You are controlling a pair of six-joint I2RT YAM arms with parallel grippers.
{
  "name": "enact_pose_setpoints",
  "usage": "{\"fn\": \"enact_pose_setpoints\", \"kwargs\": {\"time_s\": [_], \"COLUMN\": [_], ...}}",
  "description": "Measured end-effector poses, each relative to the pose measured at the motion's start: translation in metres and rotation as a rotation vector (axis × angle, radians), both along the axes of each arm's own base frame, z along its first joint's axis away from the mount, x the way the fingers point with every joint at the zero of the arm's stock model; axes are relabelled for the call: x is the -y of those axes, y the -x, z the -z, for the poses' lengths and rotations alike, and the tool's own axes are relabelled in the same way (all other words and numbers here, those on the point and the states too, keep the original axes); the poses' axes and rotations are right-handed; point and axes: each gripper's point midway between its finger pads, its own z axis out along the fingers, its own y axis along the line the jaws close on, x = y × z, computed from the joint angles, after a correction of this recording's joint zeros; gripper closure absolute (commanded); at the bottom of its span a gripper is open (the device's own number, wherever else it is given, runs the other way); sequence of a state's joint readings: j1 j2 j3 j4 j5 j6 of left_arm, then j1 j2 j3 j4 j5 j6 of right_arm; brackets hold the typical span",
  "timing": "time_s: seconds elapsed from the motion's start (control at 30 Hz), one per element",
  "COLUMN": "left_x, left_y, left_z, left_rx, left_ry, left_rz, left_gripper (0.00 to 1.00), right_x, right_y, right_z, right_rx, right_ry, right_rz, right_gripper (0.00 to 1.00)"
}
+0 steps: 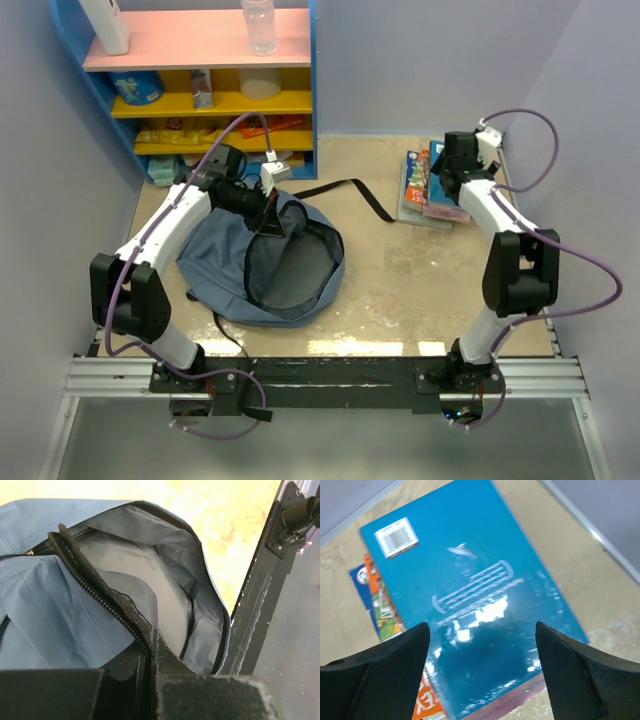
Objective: Pack the student bag
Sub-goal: Adjust the book at the center of the board, then pick up the book from the center of the board.
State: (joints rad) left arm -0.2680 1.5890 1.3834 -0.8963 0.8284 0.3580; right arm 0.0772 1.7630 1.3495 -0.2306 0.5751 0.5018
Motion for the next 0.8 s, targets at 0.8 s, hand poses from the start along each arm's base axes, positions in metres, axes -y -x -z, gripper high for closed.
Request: {"fn": "enact_pose_setpoints", "kwargs": {"time_s": [0.8], "left_x": [-0.001], "left_y": [0.006], "left_z": [0.004], "left_rx": [-0.017], "left_ry": [0.001], "left_rz": [0.003], "left_gripper": [1.00], "right_x": [0.103], "right_y": [0.043], "right_z": [0.065], "right_rx": [0.166], "right_ry": [-0.491], "right_rz": [0.148], "right_gripper": [0.13]}}
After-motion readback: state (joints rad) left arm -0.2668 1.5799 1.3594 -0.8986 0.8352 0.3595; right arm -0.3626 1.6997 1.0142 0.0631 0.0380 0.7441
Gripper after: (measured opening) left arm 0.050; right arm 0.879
